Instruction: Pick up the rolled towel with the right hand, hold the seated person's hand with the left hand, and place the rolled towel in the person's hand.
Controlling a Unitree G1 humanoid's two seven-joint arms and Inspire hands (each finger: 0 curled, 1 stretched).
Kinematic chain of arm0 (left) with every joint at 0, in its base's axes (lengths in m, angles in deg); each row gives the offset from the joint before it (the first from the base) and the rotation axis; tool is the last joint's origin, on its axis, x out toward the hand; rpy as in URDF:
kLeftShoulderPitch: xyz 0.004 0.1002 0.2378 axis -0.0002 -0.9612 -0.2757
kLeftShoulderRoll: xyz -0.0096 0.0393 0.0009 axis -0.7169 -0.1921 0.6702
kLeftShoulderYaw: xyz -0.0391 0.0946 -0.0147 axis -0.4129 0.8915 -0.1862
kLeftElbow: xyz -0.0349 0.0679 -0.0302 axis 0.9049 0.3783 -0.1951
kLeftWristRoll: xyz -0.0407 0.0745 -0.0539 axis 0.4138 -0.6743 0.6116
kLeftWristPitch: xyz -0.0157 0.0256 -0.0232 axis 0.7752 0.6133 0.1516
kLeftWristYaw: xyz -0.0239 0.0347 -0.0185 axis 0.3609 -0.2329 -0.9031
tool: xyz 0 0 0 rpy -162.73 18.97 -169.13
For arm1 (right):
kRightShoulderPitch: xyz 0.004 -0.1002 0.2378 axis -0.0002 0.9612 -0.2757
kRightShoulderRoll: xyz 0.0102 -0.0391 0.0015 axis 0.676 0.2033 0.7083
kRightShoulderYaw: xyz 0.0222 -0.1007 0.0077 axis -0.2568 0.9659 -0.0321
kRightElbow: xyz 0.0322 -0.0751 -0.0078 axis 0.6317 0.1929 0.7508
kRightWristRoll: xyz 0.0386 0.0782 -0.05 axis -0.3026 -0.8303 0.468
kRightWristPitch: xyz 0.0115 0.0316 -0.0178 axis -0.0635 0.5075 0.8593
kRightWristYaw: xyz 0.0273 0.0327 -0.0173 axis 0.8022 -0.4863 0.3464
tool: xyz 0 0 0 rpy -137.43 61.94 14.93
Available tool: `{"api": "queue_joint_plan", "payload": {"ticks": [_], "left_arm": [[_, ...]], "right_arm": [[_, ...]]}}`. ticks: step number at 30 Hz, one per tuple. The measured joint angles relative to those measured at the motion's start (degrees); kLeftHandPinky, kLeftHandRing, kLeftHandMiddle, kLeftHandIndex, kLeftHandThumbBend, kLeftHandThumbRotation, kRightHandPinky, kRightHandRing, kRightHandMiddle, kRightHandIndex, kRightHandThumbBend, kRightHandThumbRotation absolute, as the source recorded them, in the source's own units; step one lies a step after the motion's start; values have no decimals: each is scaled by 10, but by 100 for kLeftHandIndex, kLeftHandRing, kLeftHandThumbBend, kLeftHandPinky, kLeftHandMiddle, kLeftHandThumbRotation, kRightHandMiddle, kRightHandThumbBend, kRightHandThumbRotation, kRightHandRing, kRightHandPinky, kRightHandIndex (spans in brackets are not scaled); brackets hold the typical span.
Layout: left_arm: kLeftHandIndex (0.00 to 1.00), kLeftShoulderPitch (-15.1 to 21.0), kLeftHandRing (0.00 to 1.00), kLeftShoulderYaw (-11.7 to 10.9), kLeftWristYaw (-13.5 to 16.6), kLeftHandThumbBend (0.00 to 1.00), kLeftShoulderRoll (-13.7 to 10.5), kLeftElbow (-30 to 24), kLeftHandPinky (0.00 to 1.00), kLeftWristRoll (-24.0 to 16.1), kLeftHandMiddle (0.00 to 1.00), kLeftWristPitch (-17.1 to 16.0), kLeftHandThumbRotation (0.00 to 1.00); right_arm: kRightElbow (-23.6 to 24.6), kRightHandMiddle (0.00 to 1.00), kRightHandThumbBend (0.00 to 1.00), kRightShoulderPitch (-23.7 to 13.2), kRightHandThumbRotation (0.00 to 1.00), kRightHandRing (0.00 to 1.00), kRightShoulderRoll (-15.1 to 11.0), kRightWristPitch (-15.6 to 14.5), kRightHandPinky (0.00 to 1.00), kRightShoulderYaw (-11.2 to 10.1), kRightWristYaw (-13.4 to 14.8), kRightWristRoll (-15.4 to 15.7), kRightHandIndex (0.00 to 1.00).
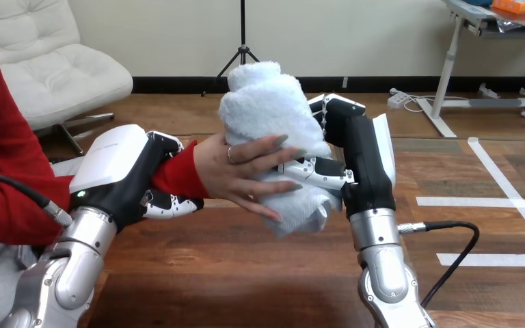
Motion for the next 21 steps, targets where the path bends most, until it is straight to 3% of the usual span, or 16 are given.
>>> {"api": "queue_joint_plan", "payload": {"ticks": [21], "left_arm": [[41, 0, 34, -1, 0, 58, 3, -10, 27, 1, 40, 0, 0]], "right_arm": [[15, 35, 75, 0, 0, 29, -2, 0, 24, 0, -23, -15, 41]]}}
